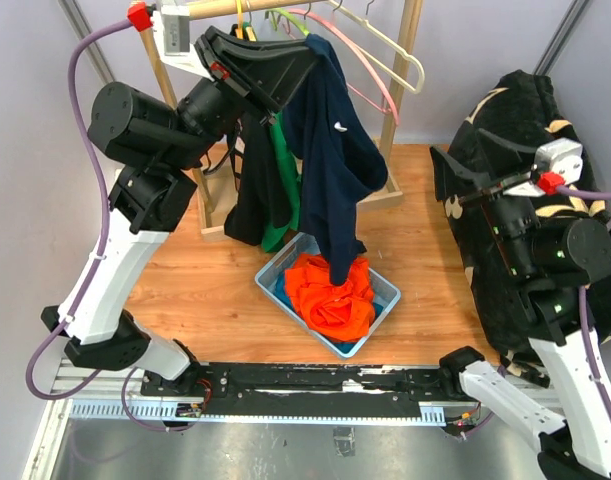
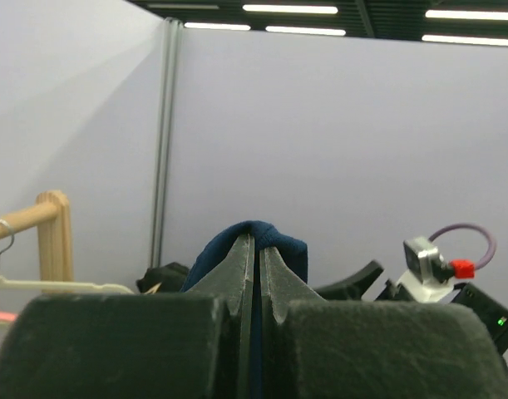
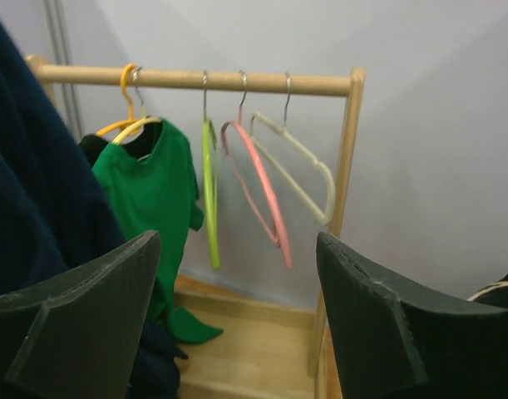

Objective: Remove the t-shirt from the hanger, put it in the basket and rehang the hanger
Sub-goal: Place the T-shirt in the bin.

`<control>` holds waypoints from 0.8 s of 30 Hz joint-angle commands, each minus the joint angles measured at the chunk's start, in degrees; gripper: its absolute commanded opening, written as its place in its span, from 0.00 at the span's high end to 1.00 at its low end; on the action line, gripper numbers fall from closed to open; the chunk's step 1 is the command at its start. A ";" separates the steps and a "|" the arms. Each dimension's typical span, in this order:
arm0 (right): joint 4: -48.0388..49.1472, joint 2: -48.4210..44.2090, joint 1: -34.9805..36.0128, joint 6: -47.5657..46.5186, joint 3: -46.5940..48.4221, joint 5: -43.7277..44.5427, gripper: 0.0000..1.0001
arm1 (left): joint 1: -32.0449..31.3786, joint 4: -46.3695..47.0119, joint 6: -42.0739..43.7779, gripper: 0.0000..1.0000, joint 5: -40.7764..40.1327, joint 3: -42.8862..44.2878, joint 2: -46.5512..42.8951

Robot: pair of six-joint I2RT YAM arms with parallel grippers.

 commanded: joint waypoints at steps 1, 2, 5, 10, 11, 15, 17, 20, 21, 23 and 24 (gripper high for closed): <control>-7.19 -5.45 -0.54 2.72 -3.15 -6.95 0.24 | -0.39 6.15 -4.90 1.00 2.10 4.41 1.66; -8.13 -6.55 -0.54 3.38 -3.97 -9.14 0.24 | -0.39 6.44 -5.30 1.00 2.19 4.83 1.98; -10.10 -9.23 -0.50 6.00 -7.06 -15.43 0.23 | -0.39 7.32 -6.46 0.99 2.40 5.53 2.77; -11.43 -10.71 -0.54 9.37 -12.55 -24.11 0.23 | -0.39 8.44 -7.98 1.00 2.88 5.82 3.65; -11.57 -10.55 -0.54 9.83 -13.55 -25.19 0.23 | -0.39 8.50 -8.17 0.99 2.90 5.82 3.80; -9.30 -9.05 -0.46 11.96 -17.77 -29.06 0.21 | -0.47 8.59 -8.44 0.99 2.75 5.50 3.88; -7.25 -8.32 -0.25 13.12 -19.79 -29.99 0.20 | -0.56 8.40 -8.27 1.00 2.34 5.17 3.92; -5.82 -6.95 0.88 13.03 -21.04 -29.46 0.19 | -0.80 7.13 -7.54 1.00 0.92 5.27 4.07; -5.94 -6.57 1.32 12.74 -21.14 -29.19 0.18 | -0.83 6.60 -7.13 1.00 0.24 5.21 4.12; -6.00 -5.99 2.08 12.01 -21.22 -29.15 0.17 | -0.92 5.62 -6.46 0.99 -1.24 4.81 4.11; -5.97 -5.92 2.36 11.70 -21.41 -29.06 0.16 | -1.00 5.22 -6.12 0.99 -1.79 4.50 4.02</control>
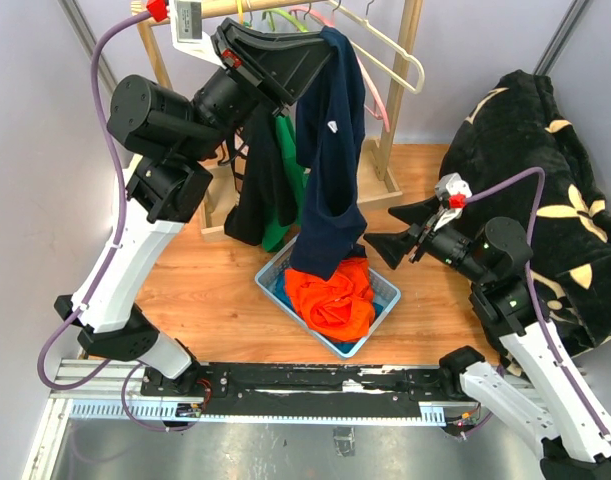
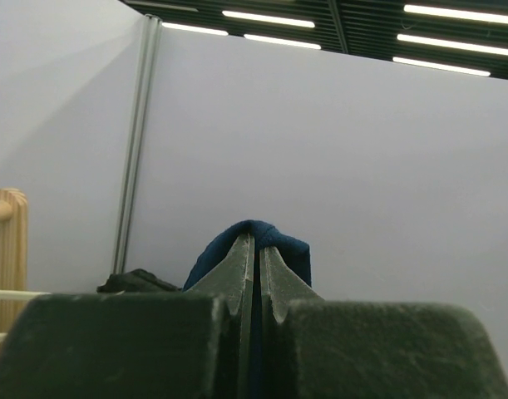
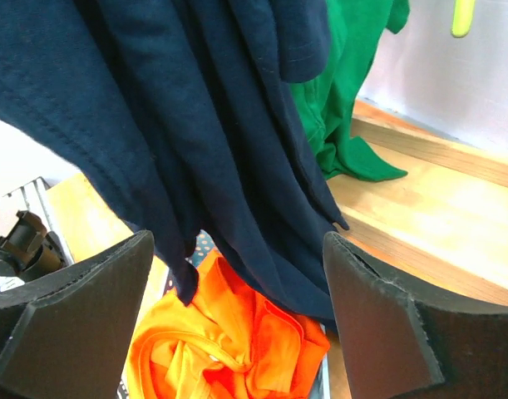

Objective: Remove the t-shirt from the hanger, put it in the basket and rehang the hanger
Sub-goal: Place the T-shirt in the bin.

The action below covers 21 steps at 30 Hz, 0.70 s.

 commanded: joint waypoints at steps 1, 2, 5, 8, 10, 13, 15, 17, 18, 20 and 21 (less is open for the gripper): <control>3.48 -0.32 1.74 -0.10 -0.60 -1.57 0.15 | -0.66 0.70 1.66 0.99 -3.44 0.41 -0.49; 3.75 -0.33 1.93 -0.28 -0.94 -1.61 0.14 | -0.66 0.56 1.85 0.99 -3.88 0.05 -0.48; 5.08 0.23 2.33 -0.68 -2.02 -2.21 0.11 | -0.74 1.13 1.99 0.99 -4.21 -1.76 -0.94; 6.56 2.58 3.17 -0.90 -2.29 -2.87 0.10 | -1.19 1.81 1.92 0.99 -3.86 -2.81 -0.92; 8.07 4.72 3.98 -1.00 -2.41 -2.43 0.09 | -1.79 1.93 1.94 1.00 -3.37 -2.84 -0.73; 11.16 8.91 5.42 -0.99 -2.55 -1.47 0.09 | -2.97 1.90 2.40 0.99 -2.76 -2.78 -0.60; 13.61 11.92 6.45 -1.07 -2.55 -0.48 0.09 | -3.85 1.74 2.89 1.00 -2.45 -2.83 -0.68; 16.19 15.11 7.27 -1.53 -2.61 1.35 0.09 | -4.73 1.44 3.28 0.99 -2.17 -2.92 -0.82; 17.35 16.59 7.52 -1.67 -2.48 2.35 0.09 | -5.23 1.34 3.46 1.00 -2.00 -3.12 -0.94; 19.63 19.46 7.55 -1.79 -2.04 4.16 0.09 | -6.09 0.77 3.75 1.00 -1.61 -3.71 -1.39; 21.03 20.53 7.52 -1.83 -1.87 5.05 0.09 | -6.37 0.65 3.85 1.00 -1.33 -4.26 -1.78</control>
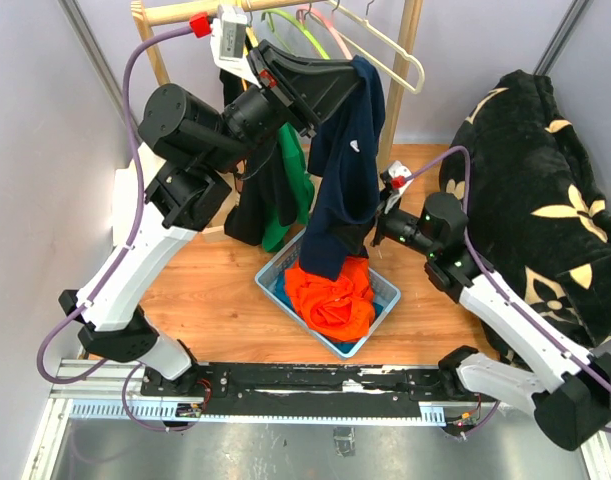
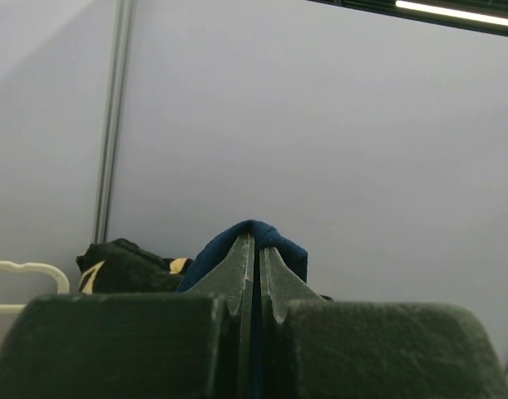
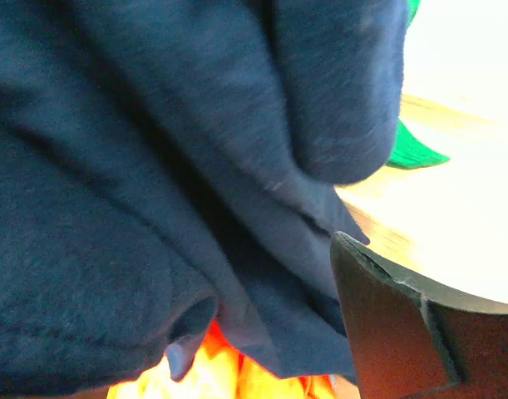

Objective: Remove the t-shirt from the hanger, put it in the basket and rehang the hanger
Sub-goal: Place the T-shirt in the bin.

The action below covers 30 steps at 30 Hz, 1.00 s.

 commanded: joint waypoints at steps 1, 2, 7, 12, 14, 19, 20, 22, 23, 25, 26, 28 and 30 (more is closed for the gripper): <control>9.23 4.02 1.64 -1.13 0.36 4.80 0.10 | -1.75 1.93 1.41 1.00 1.37 -1.35 -2.39; 10.49 4.78 1.65 -1.18 0.47 5.11 0.14 | -1.94 2.10 1.58 0.99 1.41 -2.38 -3.07; 13.87 5.56 1.65 -1.37 0.65 3.03 0.91 | -2.07 1.83 3.36 1.00 -0.67 -6.44 -6.55; 12.82 0.78 1.64 -1.22 -1.25 3.27 0.99 | -2.07 -0.29 6.45 1.00 -4.15 -7.32 -8.49; 9.95 -2.57 1.59 -1.87 -1.15 4.53 0.99 | -2.07 -1.42 7.83 0.99 -5.72 -7.28 -8.85; 1.04 -10.50 1.69 -3.77 4.46 4.31 0.99 | -2.07 -4.52 11.20 1.00 -10.11 -7.27 -8.97; -0.51 -11.46 1.72 -3.85 6.10 3.81 0.99 | -2.07 -4.97 11.63 1.00 -10.88 -7.21 -8.79; -3.26 -12.89 1.73 -3.59 9.44 2.37 0.99 | -2.07 -6.00 12.22 1.00 -11.77 -7.19 -8.34; -4.47 -13.31 1.73 -3.36 10.93 1.58 0.99 | -2.07 -6.31 12.38 0.99 -12.00 -7.12 -8.03; -6.12 -13.63 1.72 -2.72 14.01 -0.38 0.99 | -2.07 -6.82 12.39 1.00 -11.95 -7.03 -7.44; -6.47 -13.68 1.71 -2.33 15.20 -1.02 0.99 | -2.07 -6.99 12.33 0.99 -11.92 -6.94 -7.14; -6.52 -13.76 1.73 -1.16 16.93 -2.18 0.99 | -2.07 -7.56 12.22 0.99 -11.61 -6.83 -6.82; -6.25 -13.77 1.72 0.15 17.94 -3.19 0.99 | -2.07 -8.08 12.19 0.99 -11.42 -6.87 -6.62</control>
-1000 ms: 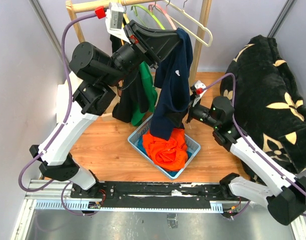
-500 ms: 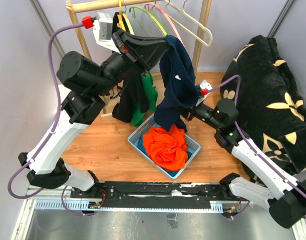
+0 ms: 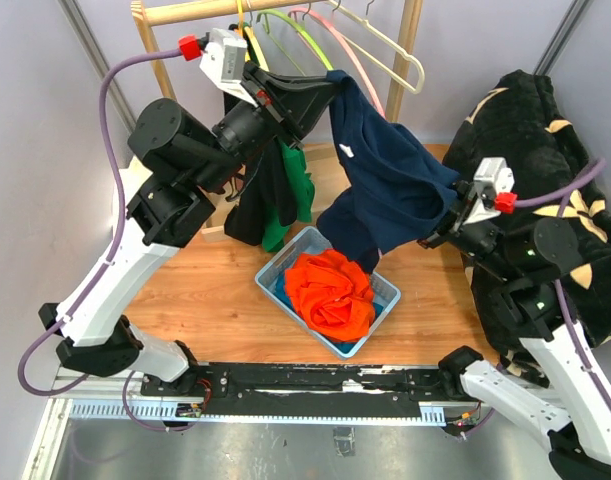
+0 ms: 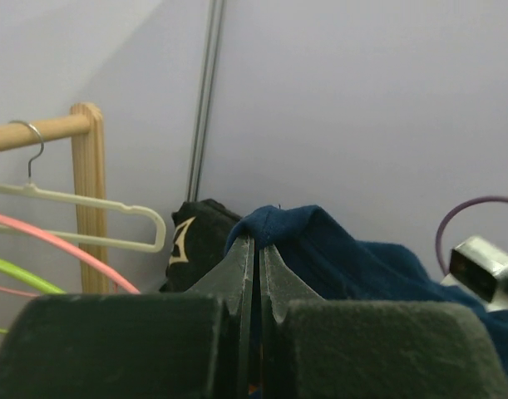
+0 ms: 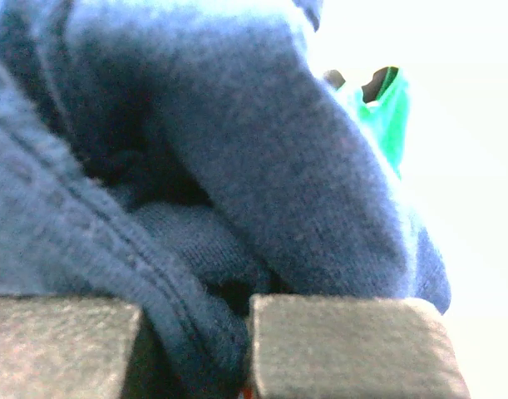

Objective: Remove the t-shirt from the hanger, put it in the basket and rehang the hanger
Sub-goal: Place the T-shirt in the bin.

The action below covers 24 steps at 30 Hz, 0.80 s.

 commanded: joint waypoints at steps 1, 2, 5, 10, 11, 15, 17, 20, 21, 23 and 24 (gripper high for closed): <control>0.08 -0.77 1.73 3.23 3.44 -4.09 0.99 | -0.25 -1.62 1.01 0.99 -0.70 0.85 0.63; 0.64 -0.85 1.74 4.04 3.35 -4.51 0.99 | -0.25 -1.91 1.00 1.00 -0.59 0.81 0.57; 1.26 -1.09 1.74 5.99 2.72 -5.65 0.99 | -0.25 -2.46 0.83 0.99 -0.35 0.17 -0.03; 0.90 -3.66 1.80 7.91 -4.22 -5.32 0.99 | -0.34 -2.37 0.66 0.99 0.22 -3.80 -2.35; 0.65 -4.23 1.81 8.20 -6.02 -4.76 0.99 | -0.34 -2.22 0.61 1.00 0.33 -5.13 -3.03; -0.97 -6.15 2.12 8.39 -14.16 -2.03 0.99 | -0.34 -0.58 0.40 0.99 1.10 -11.84 -6.28; -2.59 -6.83 2.48 7.86 -17.50 -0.27 0.99 | -0.42 0.80 0.18 0.99 2.26 -15.56 -8.10; -3.85 -8.04 3.21 7.30 -22.64 3.12 0.99 | -1.05 2.26 0.24 0.99 3.06 -21.17 -10.65; -3.87 -8.33 3.44 7.27 -24.31 4.37 0.99 | -1.34 2.58 0.37 1.00 2.70 -23.25 -11.64; -3.98 -8.44 4.06 7.28 -27.72 6.15 0.99 | -1.79 3.79 0.24 1.00 1.08 -28.00 -13.97; -3.86 -8.24 4.37 7.28 -28.91 6.53 0.99 | -1.94 4.49 0.03 0.99 0.34 -30.57 -15.22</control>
